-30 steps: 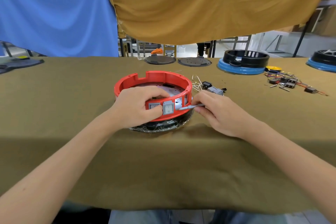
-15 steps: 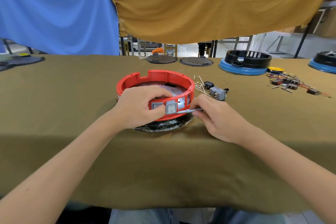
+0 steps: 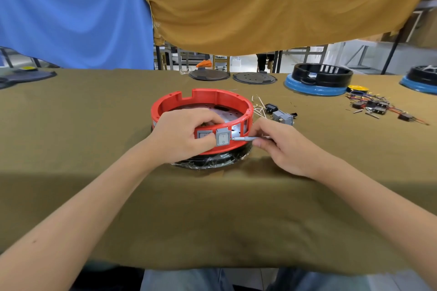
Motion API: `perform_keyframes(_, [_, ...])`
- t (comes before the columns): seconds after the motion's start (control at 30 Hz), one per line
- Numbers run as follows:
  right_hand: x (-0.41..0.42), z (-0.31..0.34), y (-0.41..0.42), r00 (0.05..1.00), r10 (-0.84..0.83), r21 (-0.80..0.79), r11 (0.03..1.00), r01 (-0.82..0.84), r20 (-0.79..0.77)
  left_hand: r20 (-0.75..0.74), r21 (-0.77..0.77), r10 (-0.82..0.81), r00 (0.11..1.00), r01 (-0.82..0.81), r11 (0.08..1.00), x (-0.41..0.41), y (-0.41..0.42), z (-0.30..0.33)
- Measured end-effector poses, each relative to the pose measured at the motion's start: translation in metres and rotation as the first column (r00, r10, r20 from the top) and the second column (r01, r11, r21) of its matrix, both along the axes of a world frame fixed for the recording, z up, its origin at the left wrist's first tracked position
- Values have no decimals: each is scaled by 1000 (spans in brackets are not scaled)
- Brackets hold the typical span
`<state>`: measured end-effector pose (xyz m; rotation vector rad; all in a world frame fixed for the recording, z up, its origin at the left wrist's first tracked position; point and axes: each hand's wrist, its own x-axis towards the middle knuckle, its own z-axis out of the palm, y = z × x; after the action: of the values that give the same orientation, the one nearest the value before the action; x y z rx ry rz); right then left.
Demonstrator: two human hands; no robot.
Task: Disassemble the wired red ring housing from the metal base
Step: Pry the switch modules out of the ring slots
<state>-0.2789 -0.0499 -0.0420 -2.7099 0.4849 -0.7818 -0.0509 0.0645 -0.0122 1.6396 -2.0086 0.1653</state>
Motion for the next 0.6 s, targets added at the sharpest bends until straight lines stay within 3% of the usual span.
perform_keyframes(0.17, [1, -2, -2, 999, 28, -20, 999, -27, 30, -16, 7, 1, 1000, -1, 1000, 0, 1, 0])
perform_keyframes(0.43, [7, -9, -7, 998, 8, 106, 994, -15, 59, -3, -1, -9, 1000, 9, 1000, -1, 0, 0])
perform_keyframes(0.6, [16, -7, -7, 1000, 2, -19, 1000, -1, 31, 9, 3, -3, 1000, 3, 1000, -1, 0, 1])
